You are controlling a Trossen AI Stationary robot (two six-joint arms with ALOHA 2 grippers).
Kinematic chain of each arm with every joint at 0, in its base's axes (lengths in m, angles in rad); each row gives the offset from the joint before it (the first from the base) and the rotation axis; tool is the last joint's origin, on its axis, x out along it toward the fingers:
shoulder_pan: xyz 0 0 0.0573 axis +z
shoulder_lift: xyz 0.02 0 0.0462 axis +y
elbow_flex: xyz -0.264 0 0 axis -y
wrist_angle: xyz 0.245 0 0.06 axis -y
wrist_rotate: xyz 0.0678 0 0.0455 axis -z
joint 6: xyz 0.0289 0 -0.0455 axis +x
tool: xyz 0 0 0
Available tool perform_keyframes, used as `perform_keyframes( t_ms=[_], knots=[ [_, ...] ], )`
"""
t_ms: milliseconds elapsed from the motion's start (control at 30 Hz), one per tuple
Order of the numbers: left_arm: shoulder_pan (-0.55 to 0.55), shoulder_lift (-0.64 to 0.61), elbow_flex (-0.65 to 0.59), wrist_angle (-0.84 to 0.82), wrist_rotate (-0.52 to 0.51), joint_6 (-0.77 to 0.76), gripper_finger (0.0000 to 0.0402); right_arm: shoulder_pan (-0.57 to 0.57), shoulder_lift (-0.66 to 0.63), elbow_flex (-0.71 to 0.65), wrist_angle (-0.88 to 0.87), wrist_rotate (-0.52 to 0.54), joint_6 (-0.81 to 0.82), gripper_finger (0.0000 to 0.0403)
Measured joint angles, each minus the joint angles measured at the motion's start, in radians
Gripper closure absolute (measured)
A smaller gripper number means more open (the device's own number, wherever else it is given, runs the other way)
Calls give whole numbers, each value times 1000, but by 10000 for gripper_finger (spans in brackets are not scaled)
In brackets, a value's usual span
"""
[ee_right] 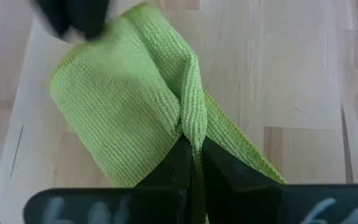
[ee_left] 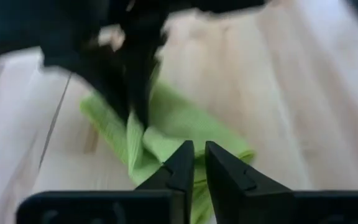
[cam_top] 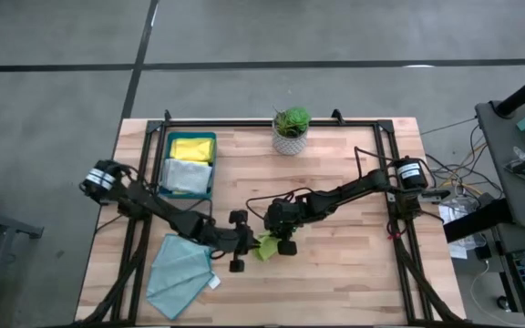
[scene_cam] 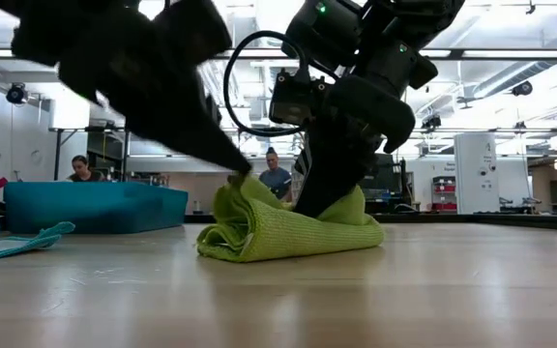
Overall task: Fold microfiber towels
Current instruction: Fold the green towel
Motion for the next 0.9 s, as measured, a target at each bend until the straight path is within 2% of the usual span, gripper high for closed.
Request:
perform_keyframes(
  t_ms=[233,500,700,900],
  knots=[
    [5,87,-3,-29,-33,-84,400,0,-21,0,-6,-18,6,390],
    [6,97,-8,-65,-33,-110,401,-10,-84,-1,-18,-15,3,385],
    [5,97,-8,-73,-27,-109,401,-39,-143,0,-21,-15,11,324],
    [5,97,-9,-72,-25,-108,402,-58,-180,0,-105,-14,-25,265]
  ],
)
